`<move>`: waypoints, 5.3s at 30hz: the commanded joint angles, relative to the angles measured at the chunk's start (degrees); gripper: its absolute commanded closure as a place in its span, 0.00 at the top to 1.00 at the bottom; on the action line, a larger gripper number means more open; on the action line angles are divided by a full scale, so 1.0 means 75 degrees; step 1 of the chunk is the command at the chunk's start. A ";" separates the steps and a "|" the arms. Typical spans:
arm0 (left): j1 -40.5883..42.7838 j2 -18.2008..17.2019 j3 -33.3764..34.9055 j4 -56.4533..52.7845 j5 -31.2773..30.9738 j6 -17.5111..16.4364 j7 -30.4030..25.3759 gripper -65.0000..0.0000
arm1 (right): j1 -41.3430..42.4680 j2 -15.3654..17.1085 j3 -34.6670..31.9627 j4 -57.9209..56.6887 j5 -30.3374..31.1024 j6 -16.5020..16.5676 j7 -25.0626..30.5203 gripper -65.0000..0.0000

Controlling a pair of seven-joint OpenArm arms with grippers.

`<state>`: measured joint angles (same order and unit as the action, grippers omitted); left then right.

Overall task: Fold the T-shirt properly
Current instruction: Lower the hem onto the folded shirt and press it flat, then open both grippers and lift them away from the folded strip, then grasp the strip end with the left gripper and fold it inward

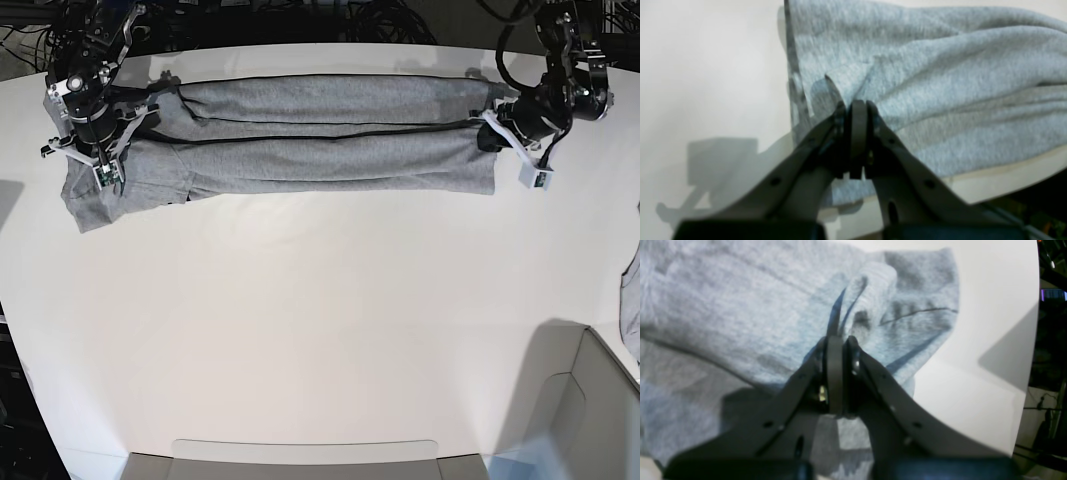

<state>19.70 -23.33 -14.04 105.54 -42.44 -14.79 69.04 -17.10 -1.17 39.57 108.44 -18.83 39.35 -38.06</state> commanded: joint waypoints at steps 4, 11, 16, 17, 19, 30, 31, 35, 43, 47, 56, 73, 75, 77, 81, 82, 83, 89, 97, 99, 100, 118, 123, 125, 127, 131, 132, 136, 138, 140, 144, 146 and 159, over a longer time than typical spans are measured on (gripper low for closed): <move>-0.0007 -0.0107 -0.0079 0.0106 -0.0068 -0.0027 -0.0079 0.00 | -0.0257 -0.0073 0.0028 0.0281 0.0078 0.0086 0.0111 0.00; 0.0004 -0.0107 -0.0056 -0.0117 -0.0056 -0.0050 -0.0079 0.00 | -0.0515 -0.0225 0.0028 0.0222 0.0055 0.0086 0.0123 0.00; 0.0004 -0.0107 -0.0032 -0.0492 -0.0056 -0.0050 -0.0079 0.00 | -0.0527 -0.0319 0.0063 0.0035 0.0055 0.0086 0.0146 0.00; 0.0004 -0.0107 -0.0056 -0.0492 -0.0056 -0.0050 -0.0079 0.02 | -0.0527 -0.0319 0.0063 -0.0012 0.0043 0.0086 0.0146 0.00; 0.0004 -0.0107 -0.0056 -0.0469 -0.0056 -0.0050 -0.0079 0.17 | -0.0527 -0.0307 0.0063 -0.0059 0.0043 0.0086 0.0146 0.00; -0.0054 -0.0095 -0.0079 -0.0246 -0.0103 -0.0074 -0.0091 0.36 | -0.0503 -0.0307 0.0063 -0.0118 0.0043 0.0086 0.0146 0.00; -0.0066 -0.0083 -0.0079 -0.0258 -0.0103 -0.0074 -0.0091 0.36 | -0.0503 -0.0307 0.0063 -0.0153 0.0043 0.0086 0.0146 0.00; -0.0230 0.0163 -0.0091 -0.0328 -0.0103 -0.0484 -0.0056 0.41 | -0.0480 -0.0248 0.0063 -0.0481 0.0043 0.0086 0.0158 0.00; -0.0347 0.0397 -0.1122 -0.1102 -0.0091 -0.0965 -0.0021 0.45 | -0.0492 -0.0260 0.0063 -0.0528 0.0043 0.0086 0.0158 0.00; -0.0511 0.0374 -0.1158 -0.1652 -0.0080 -0.2008 0.0003 0.45 | -0.0492 -0.0248 0.0051 -0.0551 0.0043 0.0086 0.0158 0.00; -0.0746 0.0456 -0.1122 -0.2789 -0.0068 -0.3362 -0.0009 0.45 | -0.0445 -0.0248 0.0039 -0.0551 0.0043 0.0086 0.0158 0.00; -0.0840 0.0550 -0.0654 -0.3973 -0.0045 -0.3362 -0.0103 0.00 | -0.0210 -0.0272 0.0063 -0.0528 0.0055 0.0086 0.0135 0.00; -0.0969 0.0538 -0.1064 -0.3985 -0.0045 -0.3362 -0.0079 0.00 | -0.0210 -0.0295 0.0063 -0.0516 0.0067 0.0086 0.0158 0.02; -0.1098 0.0538 -0.1521 -0.3997 -0.0033 -0.3362 -0.0009 0.00 | -0.0210 -0.0319 0.0063 -0.0493 0.0090 0.0086 0.0158 0.11; -0.1144 0.0315 -0.2072 -0.3997 -0.0033 -0.3362 -0.0033 0.00 | -0.0222 -0.0342 0.0051 -0.0329 0.0090 0.0086 0.0158 0.29; -0.1144 0.0233 -0.2107 -0.3997 -0.0033 -0.3362 -0.0079 0.00 | -0.0222 -0.0413 0.0051 -0.0270 0.0090 0.0086 0.0158 0.32; -0.1156 0.0210 -0.2154 -0.3997 -0.0033 -0.3362 -0.0103 0.00 | -0.0210 -0.0495 0.0075 -0.0165 0.0090 0.0086 0.0158 0.34; -0.1731 -0.0013 -0.2154 -0.3997 -0.0033 -0.3362 -0.0103 0.00 | -0.0210 -0.0952 0.0075 0.0457 0.0090 0.0086 0.0146 0.37; -0.2164 -0.0786 -0.2189 -0.3997 -0.0033 -0.3362 0.0003 0.00 | 0.0235 -0.1022 0.0813 0.0609 0.0723 0.0086 0.0123 0.37; -0.2223 -0.0997 -0.2365 -0.3985 -0.0056 -0.3362 0.0026 0.00 | 0.0469 -0.1022 0.1259 0.0609 0.0922 0.0086 0.0123 0.37; -0.2235 -0.1056 -0.2576 -0.3985 -0.0056 -0.3362 0.0178 0.00 | 0.0598 -0.1010 0.1493 0.0597 0.1004 0.0086 0.0123 0.37; -0.1848 0.1054 -0.2154 -0.0140 -0.0091 -0.1985 0.1462 0.00 | 0.0997 -0.0987 0.1903 0.0550 0.1004 0.0086 0.0146 0.37; -0.1742 0.1827 -0.1767 0.0750 -0.0091 -0.1445 0.1462 0.00 | 0.1009 -0.0987 0.1903 0.0550 0.0993 0.0086 0.0146 0.37; -0.1742 0.2027 -0.1439 0.0868 -0.0091 -0.1141 0.1462 0.00 | 0.1009 -0.0987 0.1903 0.0550 0.0981 0.0086 0.0146 0.37; -0.1742 0.2120 -0.0947 0.0868 -0.0091 -0.0707 0.1462 0.00 | 0.1009 -0.0987 0.1903 0.0539 0.0981 0.0086 0.0146 0.37; -0.1766 0.2320 -0.0220 0.0868 -0.0080 -0.0039 0.1462 0.00 | 0.1009 -0.0987 0.1903 0.0539 0.0981 0.0086 0.0146 0.37; -0.1777 0.2331 -0.0079 0.0868 -0.0080 0.0102 0.1462 0.00 | 0.1009 -0.0987 0.1903 0.0539 0.0981 0.0086 0.0158 0.37; -0.1766 0.2331 0.0261 0.0797 -0.0080 0.0512 0.1462 0.00 | 0.1009 -0.0987 0.1903 0.0539 0.0981 0.0086 0.0158 0.37; -0.1754 0.2331 0.0343 0.0739 -0.0080 0.0559 0.1462 0.00 | 0.1009 -0.0987 0.1903 0.0539 0.0981 0.0086 0.0158 0.37; -0.1742 0.2331 0.0343 0.0739 -0.0080 0.0582 0.1462 0.00 | 0.1009 -0.0987 0.1903 0.0527 0.0981 0.0086 0.0158 0.37; -0.1742 0.2449 0.0343 0.0739 -0.0068 0.0582 0.1462 0.00 | 0.1009 -0.0987 0.1903 0.0527 0.0981 0.0086 0.0158 0.37; -0.1766 0.2531 0.0343 0.0727 -0.0056 0.0582 0.1462 0.00 | 0.1009 -0.0987 0.1903 0.0527 0.0981 0.0086 0.0158 0.37; -0.1789 0.2824 0.0296 0.0633 -0.0103 0.0536 0.1462 0.37 | 0.0973 -0.0987 0.1903 0.0527 0.0981 0.0086 0.0158 0.37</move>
<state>6.98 -2.15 -11.92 109.16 -41.82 -10.70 80.77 -10.17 -8.97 53.82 111.48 -12.16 39.38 -38.15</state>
